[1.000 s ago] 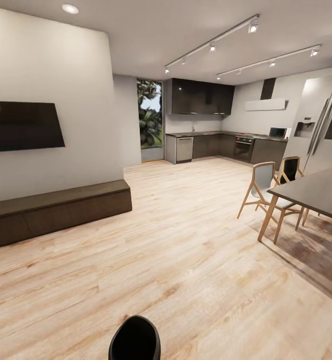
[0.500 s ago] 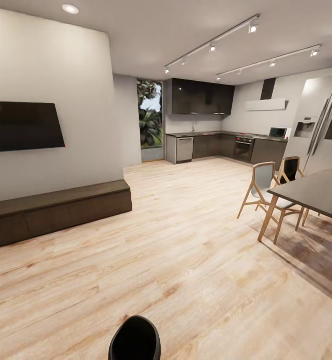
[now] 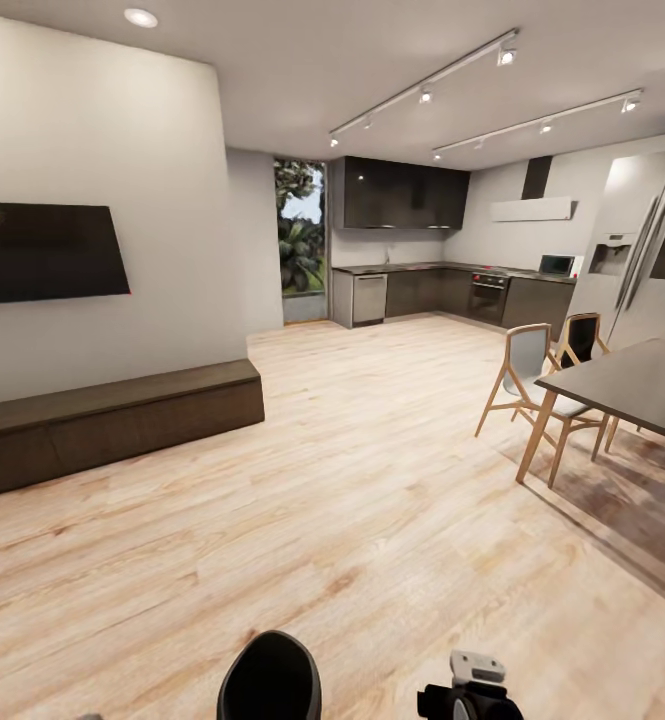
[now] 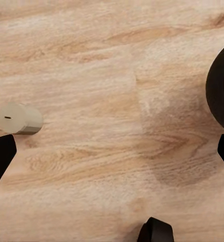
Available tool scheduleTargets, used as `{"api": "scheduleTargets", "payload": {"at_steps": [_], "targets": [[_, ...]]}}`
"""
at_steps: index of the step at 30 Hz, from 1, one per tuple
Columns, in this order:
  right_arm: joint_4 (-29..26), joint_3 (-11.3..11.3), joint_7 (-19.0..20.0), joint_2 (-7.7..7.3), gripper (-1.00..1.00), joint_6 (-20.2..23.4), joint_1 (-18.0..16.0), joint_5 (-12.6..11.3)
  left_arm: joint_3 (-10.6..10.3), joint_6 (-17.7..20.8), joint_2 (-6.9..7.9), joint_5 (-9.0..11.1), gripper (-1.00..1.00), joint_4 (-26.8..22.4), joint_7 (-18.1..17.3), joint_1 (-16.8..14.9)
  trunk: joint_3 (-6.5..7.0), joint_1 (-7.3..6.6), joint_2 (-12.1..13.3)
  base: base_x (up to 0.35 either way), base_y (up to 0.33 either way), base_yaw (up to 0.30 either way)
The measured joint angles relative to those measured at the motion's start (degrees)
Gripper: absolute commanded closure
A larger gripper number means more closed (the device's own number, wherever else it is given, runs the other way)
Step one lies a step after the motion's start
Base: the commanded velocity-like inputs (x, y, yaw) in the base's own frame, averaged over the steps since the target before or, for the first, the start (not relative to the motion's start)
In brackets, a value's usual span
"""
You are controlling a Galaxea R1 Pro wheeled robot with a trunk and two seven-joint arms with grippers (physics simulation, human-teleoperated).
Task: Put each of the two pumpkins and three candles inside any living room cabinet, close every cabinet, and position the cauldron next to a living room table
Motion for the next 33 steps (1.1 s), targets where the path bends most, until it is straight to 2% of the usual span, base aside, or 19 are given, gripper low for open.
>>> {"api": "scheduleTargets", "payload": {"at_steps": [7,14,25,33], "targets": [[0.5,0.3,0.0,0.04,-1.0,-0.2,0.0,0.0,0.9,-0.8,-0.12,0.0,-1.0,0.0,-0.1,0.0,0.0,0.0,0.0,-0.062,-0.216,0.086],[2.4,0.4,-0.2,0.04,-1.0,-2.0,0.0,0.2,0.7,-3.1,-1.35,0.0,-1.0,1.2,0.0,0.0,0.0,0.0,0.0,-0.034,-0.08,0.278],[4.3,0.4,-0.2,0.04,-1.0,-2.4,0.0,0.3,0.7,-3.8,-1.54,0.0,-1.0,1.4,0.0,0.0,-0.08,0.0,0.0,-0.026,-0.014,0.293],[4.4,0.4,-0.2,0.04,-1.0,-3.6,0.0,0.3,0.6,-5.3,-1.54,-0.1,-1.0,1.5,0.0,0.0,-0.23,0.0,0.0,0.0,-0.238,0.293]]}}
